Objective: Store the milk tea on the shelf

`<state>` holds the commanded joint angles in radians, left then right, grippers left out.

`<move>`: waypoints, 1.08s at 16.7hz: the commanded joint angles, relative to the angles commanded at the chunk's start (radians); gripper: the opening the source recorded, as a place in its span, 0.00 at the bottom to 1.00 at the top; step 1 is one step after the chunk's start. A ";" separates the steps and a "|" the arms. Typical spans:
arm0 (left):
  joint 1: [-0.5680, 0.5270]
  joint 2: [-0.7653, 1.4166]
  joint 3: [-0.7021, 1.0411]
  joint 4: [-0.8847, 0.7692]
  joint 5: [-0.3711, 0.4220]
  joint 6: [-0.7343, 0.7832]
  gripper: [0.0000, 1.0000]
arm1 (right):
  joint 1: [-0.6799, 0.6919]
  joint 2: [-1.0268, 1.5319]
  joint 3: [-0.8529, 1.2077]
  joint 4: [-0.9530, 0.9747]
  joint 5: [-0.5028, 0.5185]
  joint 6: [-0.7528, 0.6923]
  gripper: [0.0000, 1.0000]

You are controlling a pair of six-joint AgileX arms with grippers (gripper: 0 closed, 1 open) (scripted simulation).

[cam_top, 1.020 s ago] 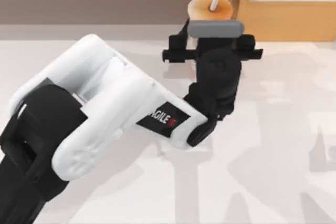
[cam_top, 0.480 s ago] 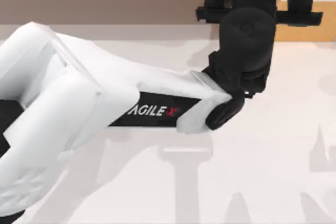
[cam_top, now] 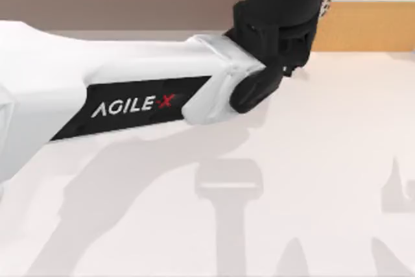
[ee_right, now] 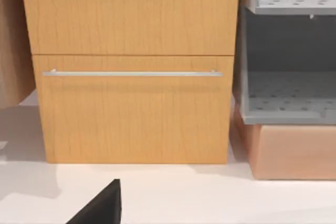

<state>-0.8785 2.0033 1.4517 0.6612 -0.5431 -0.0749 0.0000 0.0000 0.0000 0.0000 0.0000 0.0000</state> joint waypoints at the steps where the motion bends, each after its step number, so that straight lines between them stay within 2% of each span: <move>1: 0.026 -0.004 0.009 -0.035 -0.004 0.003 0.00 | 0.000 0.000 0.000 0.000 0.000 0.000 1.00; 9: 0.213 0.057 0.164 -0.246 -0.049 0.056 0.00 | 0.000 0.000 0.000 0.000 0.000 0.000 1.00; 13: 0.233 0.089 0.242 -0.269 -0.050 0.075 0.00 | 0.000 0.000 0.000 0.000 0.000 0.000 1.00; 18: 0.227 0.085 0.239 -0.268 -0.050 0.076 0.00 | 0.000 0.000 0.000 0.000 0.000 0.000 1.00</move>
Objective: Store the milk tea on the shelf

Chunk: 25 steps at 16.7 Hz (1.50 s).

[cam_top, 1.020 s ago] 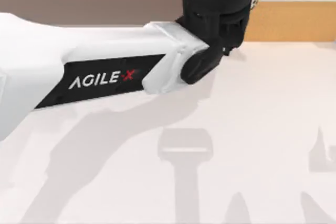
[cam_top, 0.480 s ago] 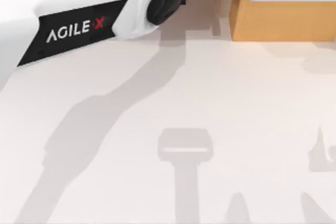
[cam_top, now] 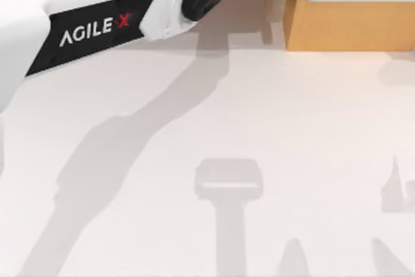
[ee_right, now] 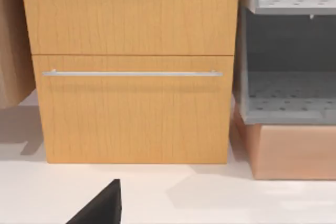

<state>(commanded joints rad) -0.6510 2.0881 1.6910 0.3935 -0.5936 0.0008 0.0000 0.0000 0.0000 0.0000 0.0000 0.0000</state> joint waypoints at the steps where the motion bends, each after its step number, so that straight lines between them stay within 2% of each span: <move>1: -0.001 0.000 -0.001 0.001 -0.001 -0.002 0.00 | 0.000 0.000 0.000 0.000 0.000 0.000 1.00; 8: -0.011 0.043 -0.026 0.049 -0.063 -0.034 0.00 | 0.000 0.000 0.000 0.000 0.000 0.000 1.00; 15: 0.048 0.157 0.118 0.035 0.044 -0.002 0.00 | 0.000 0.000 0.000 0.000 0.000 0.000 1.00; 19: 0.049 0.159 0.121 0.033 0.046 -0.002 0.00 | 0.000 0.000 0.000 0.000 0.000 0.000 1.00; 25: 0.049 0.159 0.121 0.033 0.046 -0.002 0.45 | 0.000 0.000 0.000 0.000 0.000 0.000 1.00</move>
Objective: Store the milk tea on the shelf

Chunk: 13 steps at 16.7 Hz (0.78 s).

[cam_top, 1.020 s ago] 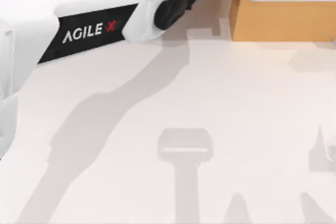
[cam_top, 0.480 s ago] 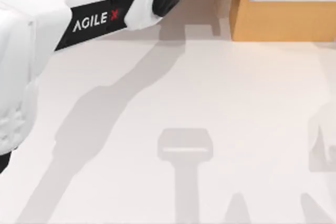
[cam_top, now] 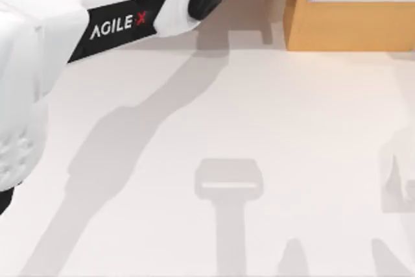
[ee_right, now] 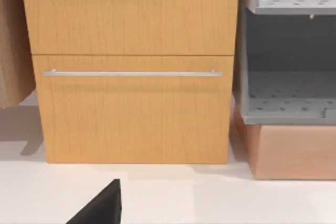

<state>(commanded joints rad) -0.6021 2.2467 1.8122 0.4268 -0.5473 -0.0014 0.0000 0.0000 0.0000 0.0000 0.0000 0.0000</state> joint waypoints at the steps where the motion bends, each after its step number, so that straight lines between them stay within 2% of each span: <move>1: 0.000 0.000 0.000 0.000 0.000 0.000 0.53 | 0.000 0.000 0.000 0.000 0.000 0.000 1.00; 7: 0.000 0.000 0.000 0.000 0.000 0.000 0.98 | 0.000 0.000 0.000 0.000 0.000 0.000 1.00; 13: 0.000 0.000 0.000 0.000 0.000 0.000 1.00 | 0.000 0.000 0.000 0.000 0.000 0.000 1.00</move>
